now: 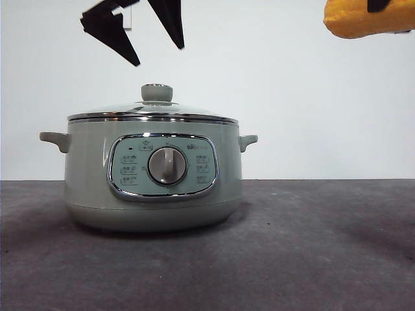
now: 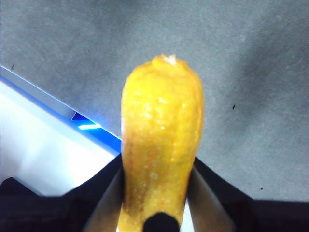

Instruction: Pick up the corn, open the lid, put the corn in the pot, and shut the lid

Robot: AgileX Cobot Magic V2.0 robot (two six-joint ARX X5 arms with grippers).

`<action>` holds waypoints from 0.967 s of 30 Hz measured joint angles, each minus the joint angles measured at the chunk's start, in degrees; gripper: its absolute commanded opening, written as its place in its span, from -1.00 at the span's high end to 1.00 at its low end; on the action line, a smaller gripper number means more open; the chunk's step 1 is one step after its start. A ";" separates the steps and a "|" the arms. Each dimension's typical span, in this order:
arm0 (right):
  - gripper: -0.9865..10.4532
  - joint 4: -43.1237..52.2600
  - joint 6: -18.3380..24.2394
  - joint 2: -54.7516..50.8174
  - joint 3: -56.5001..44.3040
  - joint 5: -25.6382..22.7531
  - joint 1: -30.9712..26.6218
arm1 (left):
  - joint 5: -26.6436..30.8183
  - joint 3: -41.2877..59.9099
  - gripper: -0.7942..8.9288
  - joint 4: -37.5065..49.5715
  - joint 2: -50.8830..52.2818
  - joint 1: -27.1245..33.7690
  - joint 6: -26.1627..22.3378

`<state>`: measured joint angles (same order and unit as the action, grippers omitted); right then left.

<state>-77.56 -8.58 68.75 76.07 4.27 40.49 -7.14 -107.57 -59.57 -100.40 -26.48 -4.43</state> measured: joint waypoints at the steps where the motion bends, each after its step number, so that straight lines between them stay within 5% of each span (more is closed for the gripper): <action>1: 0.85 0.00 0.00 0.00 0.00 -0.02 0.00 | 0.20 0.00 -0.66 -0.02 -0.61 -0.13 -0.11; 21: 0.85 0.02 -0.13 0.00 0.00 -0.02 0.00 | 2.16 0.00 -0.62 -0.44 -7.39 -0.17 -0.72; 29: 0.85 1.22 -0.20 0.00 0.00 -0.02 0.00 | 3.10 0.00 0.32 -0.35 -7.69 -0.63 -1.03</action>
<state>-76.34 -8.78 68.75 76.07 4.25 40.49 -4.03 -107.57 -59.92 -108.09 -27.11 -5.45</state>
